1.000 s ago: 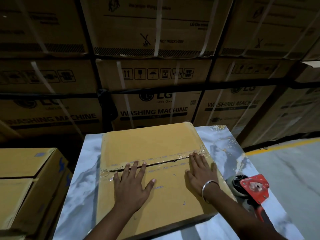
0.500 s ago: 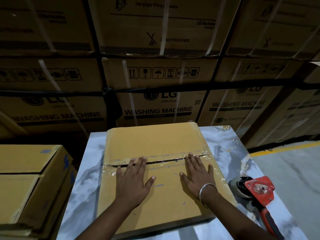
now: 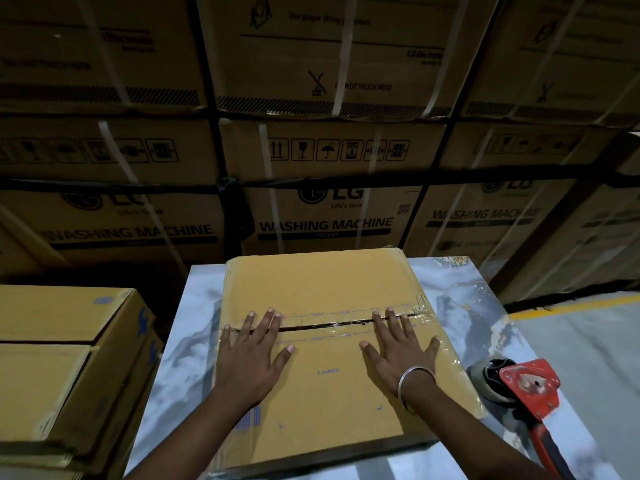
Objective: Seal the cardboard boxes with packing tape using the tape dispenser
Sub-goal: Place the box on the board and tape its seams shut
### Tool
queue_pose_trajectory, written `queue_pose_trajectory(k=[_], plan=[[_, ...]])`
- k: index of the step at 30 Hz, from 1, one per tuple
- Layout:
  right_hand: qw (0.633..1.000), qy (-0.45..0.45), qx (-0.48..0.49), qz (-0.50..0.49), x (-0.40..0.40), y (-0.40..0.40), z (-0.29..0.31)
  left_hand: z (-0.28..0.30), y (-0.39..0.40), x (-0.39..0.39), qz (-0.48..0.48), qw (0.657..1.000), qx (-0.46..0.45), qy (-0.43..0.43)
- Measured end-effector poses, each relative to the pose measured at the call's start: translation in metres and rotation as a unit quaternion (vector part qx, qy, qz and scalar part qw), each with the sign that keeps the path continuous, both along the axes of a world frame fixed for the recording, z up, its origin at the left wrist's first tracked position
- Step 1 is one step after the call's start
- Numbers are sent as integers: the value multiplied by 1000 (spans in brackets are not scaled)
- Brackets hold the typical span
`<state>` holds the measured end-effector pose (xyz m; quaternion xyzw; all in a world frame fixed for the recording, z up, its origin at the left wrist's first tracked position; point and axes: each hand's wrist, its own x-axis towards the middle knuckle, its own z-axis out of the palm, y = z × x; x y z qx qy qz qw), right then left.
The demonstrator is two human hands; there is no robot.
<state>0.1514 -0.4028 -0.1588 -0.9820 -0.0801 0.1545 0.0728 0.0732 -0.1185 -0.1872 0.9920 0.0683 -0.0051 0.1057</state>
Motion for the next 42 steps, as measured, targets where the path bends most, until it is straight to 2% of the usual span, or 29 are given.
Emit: queue_pose_trajectory(k=[6, 10, 14, 16, 18, 20, 24, 28, 29, 32, 37, 42], plan=[[999, 18, -16, -23, -13, 38, 7, 0, -3, -1, 11, 1000, -20, 9], [999, 29, -16, 28, -32, 86, 7, 3, -3, -3, 11, 999, -17, 28], [995, 17, -5, 94, -51, 118, 4, 14, 3, -4, -7, 994, -106, 23], [994, 11, -6, 111, -56, 123, 3, 18, 11, -8, 15, 984, -174, -17], [994, 7, -5, 107, -56, 124, 1, 15, 21, -19, 68, 976, -195, -72], [995, 8, -1, 104, -57, 123, 1, 7, 29, -31, 124, 958, -241, -89], [995, 5, -4, 104, -57, 124, -1, -13, 39, -41, 183, 890, -413, -63], [991, -5, -12, 130, -56, 126, -2, -12, 41, -39, 228, 781, -577, -69], [990, -9, -12, 139, -57, 127, -1, -12, 42, -39, 230, 765, -598, -73], [988, -20, -6, 153, -57, 128, -2, -13, 43, -39, 230, 760, -603, -81], [984, -38, -14, 173, -58, 129, -2, -2, 42, -38, 219, 771, -597, -41], [984, -48, -16, 169, -60, 129, 1, -1, 43, -40, 231, 726, -647, -35]])
